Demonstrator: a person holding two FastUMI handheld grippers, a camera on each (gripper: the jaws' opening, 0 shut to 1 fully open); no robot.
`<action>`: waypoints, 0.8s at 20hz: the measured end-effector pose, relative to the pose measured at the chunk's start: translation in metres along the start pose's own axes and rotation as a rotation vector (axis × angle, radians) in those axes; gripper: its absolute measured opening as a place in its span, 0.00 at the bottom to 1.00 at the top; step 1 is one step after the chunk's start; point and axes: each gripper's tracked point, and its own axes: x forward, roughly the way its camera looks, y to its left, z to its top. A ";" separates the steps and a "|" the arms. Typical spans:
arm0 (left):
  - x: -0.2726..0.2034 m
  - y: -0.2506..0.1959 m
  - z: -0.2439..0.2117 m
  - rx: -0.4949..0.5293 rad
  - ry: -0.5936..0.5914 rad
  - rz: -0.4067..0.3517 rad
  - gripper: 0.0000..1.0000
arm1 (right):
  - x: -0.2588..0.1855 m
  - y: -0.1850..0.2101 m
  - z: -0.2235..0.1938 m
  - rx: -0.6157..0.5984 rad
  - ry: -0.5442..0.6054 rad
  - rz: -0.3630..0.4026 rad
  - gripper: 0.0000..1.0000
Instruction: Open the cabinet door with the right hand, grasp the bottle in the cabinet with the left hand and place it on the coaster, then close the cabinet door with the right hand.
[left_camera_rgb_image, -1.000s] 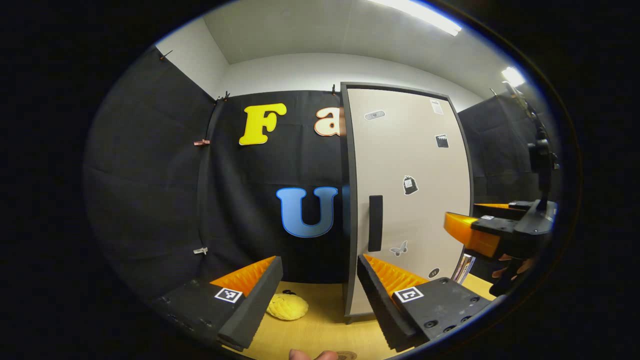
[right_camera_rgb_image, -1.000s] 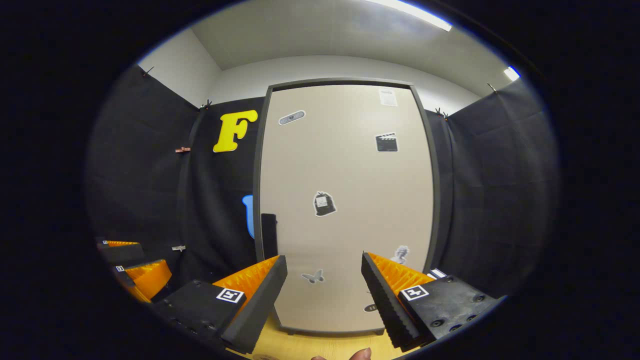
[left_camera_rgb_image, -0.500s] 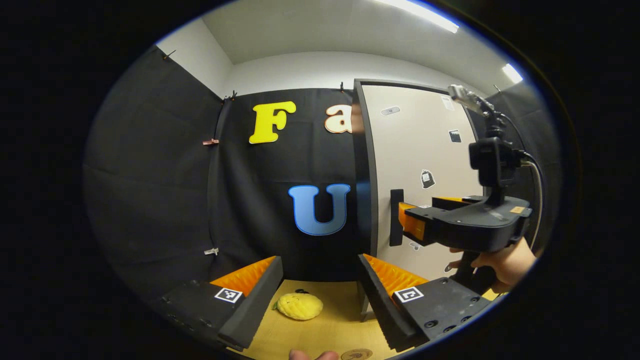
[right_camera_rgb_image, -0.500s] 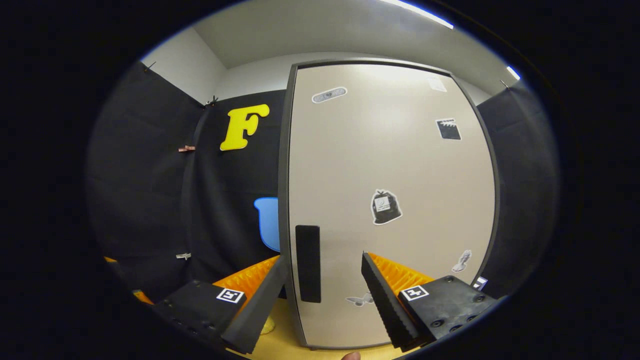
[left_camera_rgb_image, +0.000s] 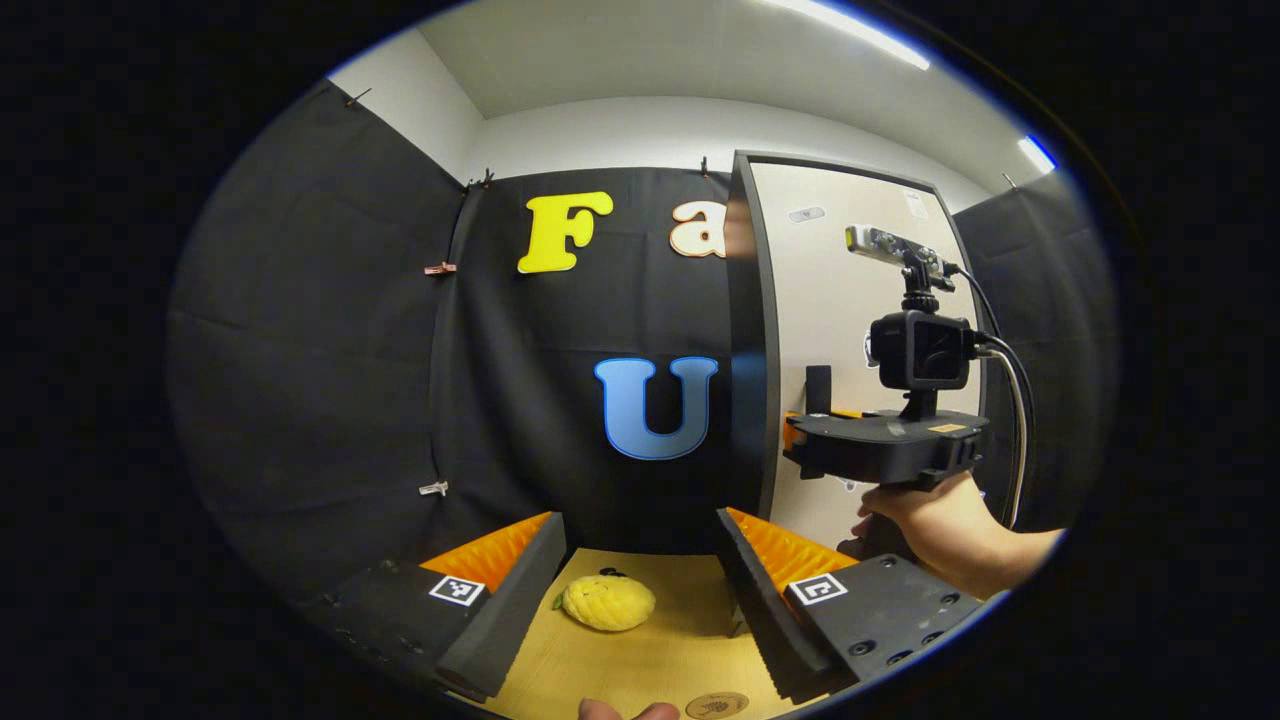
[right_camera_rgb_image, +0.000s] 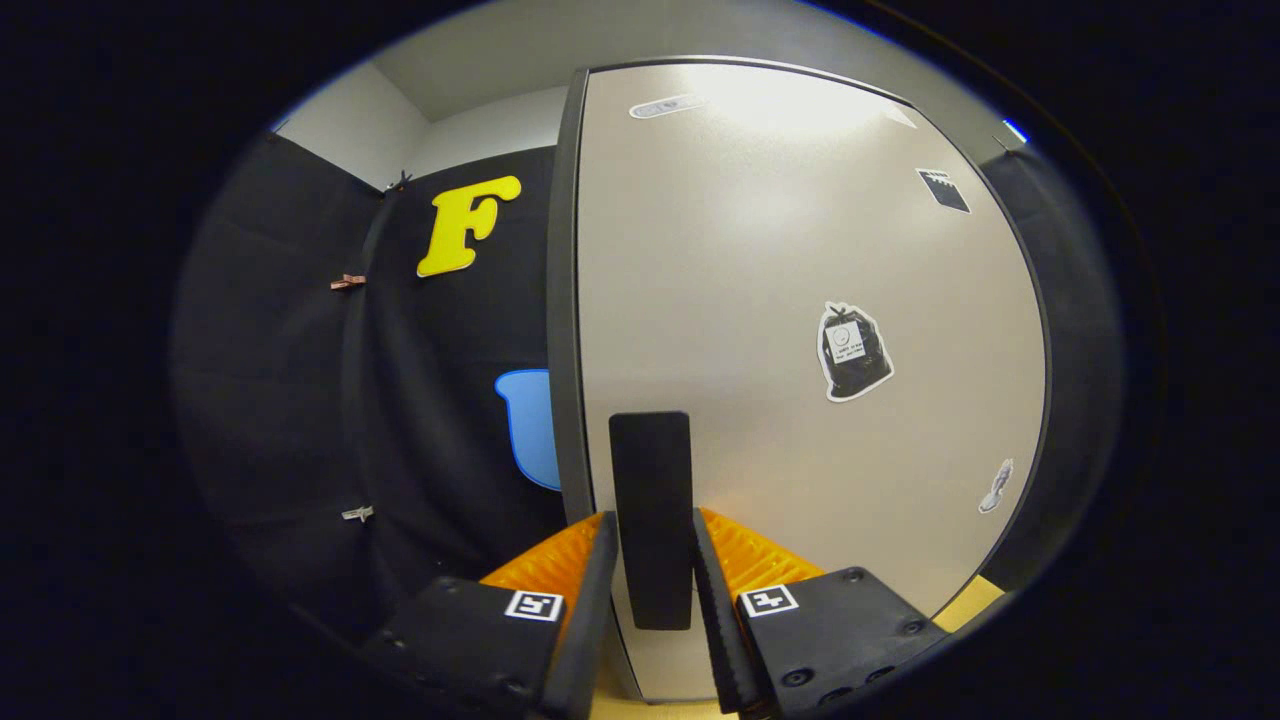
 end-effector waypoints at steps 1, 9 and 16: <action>0.000 0.002 0.000 0.003 0.000 0.005 0.95 | -0.002 0.001 0.000 -0.002 -0.015 -0.007 0.38; 0.001 0.000 0.002 0.003 0.004 0.008 0.95 | -0.017 0.004 0.001 -0.028 0.021 0.085 0.28; 0.000 -0.010 0.008 0.009 -0.008 0.002 0.94 | -0.072 0.002 0.012 -0.014 0.024 0.177 0.28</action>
